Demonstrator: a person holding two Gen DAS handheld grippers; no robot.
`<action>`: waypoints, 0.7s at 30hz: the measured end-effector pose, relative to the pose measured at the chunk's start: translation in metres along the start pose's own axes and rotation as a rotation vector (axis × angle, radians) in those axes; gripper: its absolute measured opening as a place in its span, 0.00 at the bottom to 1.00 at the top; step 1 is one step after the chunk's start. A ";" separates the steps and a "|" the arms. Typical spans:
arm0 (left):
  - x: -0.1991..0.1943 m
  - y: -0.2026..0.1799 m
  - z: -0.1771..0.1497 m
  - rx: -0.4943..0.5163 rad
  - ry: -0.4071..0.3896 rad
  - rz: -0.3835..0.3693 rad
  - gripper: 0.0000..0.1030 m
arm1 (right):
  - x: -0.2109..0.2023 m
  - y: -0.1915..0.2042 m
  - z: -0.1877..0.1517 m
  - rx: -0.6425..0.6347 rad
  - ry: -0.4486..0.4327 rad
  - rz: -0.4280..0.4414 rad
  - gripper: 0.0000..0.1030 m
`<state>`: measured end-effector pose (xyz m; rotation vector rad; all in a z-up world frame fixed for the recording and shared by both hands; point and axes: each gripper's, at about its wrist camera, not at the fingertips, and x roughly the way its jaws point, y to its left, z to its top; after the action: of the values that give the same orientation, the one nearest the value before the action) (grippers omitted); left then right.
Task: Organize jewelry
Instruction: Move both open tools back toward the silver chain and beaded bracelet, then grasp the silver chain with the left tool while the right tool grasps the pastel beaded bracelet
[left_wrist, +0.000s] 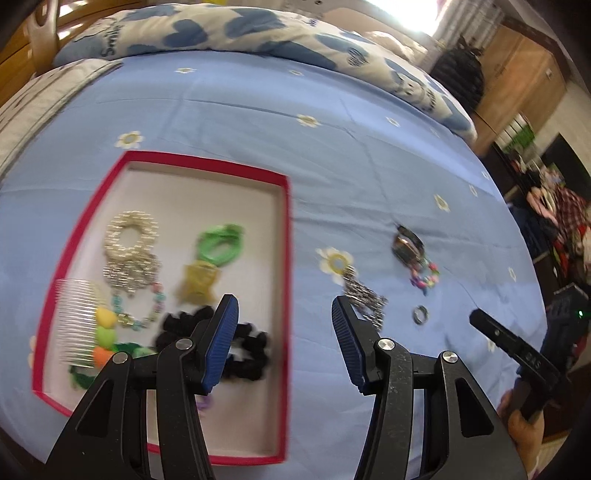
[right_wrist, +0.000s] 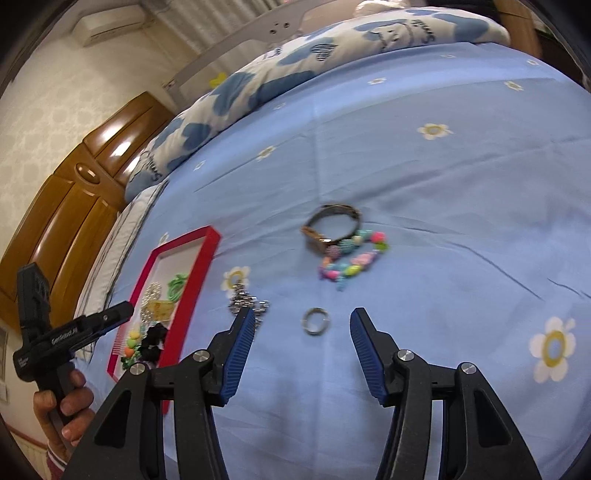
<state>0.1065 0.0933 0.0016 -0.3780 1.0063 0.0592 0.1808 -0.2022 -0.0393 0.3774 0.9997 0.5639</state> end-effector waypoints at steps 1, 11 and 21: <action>0.002 -0.005 -0.001 0.008 0.005 -0.004 0.50 | -0.001 -0.004 -0.001 0.006 -0.002 -0.010 0.55; 0.038 -0.059 -0.012 0.160 0.083 -0.018 0.62 | 0.016 -0.020 0.007 -0.024 0.018 -0.050 0.62; 0.083 -0.076 -0.008 0.204 0.136 0.015 0.63 | 0.054 -0.023 0.032 -0.078 0.055 -0.086 0.64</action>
<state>0.1613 0.0092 -0.0503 -0.1895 1.1381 -0.0557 0.2371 -0.1895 -0.0724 0.2497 1.0387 0.5355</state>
